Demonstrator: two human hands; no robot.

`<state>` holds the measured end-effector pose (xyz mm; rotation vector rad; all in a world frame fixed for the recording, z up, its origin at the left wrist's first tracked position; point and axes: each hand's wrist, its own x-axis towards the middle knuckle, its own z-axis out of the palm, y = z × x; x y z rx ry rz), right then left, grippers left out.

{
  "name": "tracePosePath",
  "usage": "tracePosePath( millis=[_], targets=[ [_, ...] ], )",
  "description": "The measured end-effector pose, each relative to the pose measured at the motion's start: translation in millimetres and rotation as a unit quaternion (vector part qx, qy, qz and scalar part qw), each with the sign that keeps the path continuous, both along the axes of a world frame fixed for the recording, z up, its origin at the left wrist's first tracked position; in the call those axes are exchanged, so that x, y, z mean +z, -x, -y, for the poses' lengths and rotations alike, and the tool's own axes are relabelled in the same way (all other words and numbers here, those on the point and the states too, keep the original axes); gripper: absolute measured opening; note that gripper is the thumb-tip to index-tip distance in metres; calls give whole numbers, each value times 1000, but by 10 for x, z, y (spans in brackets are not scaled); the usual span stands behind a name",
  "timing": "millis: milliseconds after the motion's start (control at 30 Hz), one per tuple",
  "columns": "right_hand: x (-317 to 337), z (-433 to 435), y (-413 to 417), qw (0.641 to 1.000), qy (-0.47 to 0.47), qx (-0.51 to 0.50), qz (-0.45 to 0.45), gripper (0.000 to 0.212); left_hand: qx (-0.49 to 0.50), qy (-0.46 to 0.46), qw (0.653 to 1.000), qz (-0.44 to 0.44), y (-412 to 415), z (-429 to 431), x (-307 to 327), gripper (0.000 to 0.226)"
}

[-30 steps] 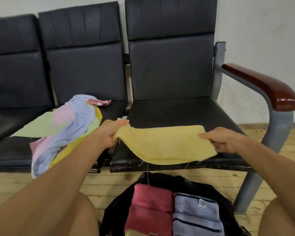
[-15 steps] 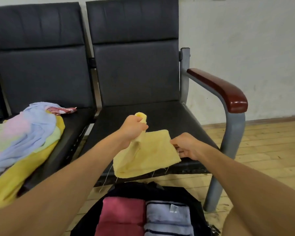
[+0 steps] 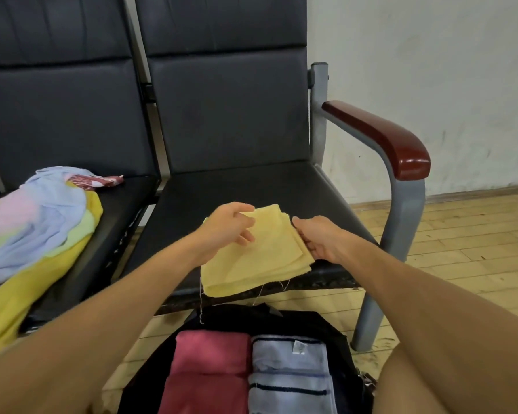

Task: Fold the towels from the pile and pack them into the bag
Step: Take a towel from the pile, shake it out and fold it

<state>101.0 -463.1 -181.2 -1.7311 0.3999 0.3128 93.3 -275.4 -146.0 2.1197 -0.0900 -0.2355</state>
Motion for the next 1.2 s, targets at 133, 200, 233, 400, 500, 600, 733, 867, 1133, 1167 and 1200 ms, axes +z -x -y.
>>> tracePosePath(
  millis=[133, 200, 233, 400, 500, 600, 733, 867, 1133, 1167, 1200],
  targets=[
    [-45, -75, -74, 996, 81, -13, 19, 57, 69, -118, 988, 73, 59, -565, -104, 24],
    [-45, -139, -90, 989, 143, -10, 40, 61, 93, -136, 985, 58, 87, -702, -195, 8],
    [-43, -167, -96, 985, 165, -9, 50, 61, 99, -145, 984, 38, 100, -729, -240, 13],
    [-43, -266, -135, 960, 274, 20, 57, 59, 85, -219, 971, -37, -28, -724, -449, 52],
    [-45, -299, -156, 951, 302, 36, 56, 41, 82, -197, 975, -57, -81, -670, -460, 54],
    [-21, -288, -156, 960, 273, 41, 40, 25, 87, -165, 980, -68, -111, -658, -485, 46],
    [38, -235, -92, 988, 154, 31, 13, 42, 78, -58, 994, -52, -62, -648, -422, 45],
    [118, -195, 11, 998, 50, 36, 29, 33, 74, 62, 994, -42, 36, -738, -368, 46],
    [347, -269, 263, 986, -34, 86, 142, 24, 145, 222, 962, 62, 311, -827, -66, 23],
    [359, -284, 281, 982, -31, 104, 157, 22, 151, 234, 958, 64, 339, -837, -51, 14],
    [369, -298, 295, 979, -32, 114, 166, 22, 154, 248, 954, 62, 363, -850, -33, 11]
  ],
)
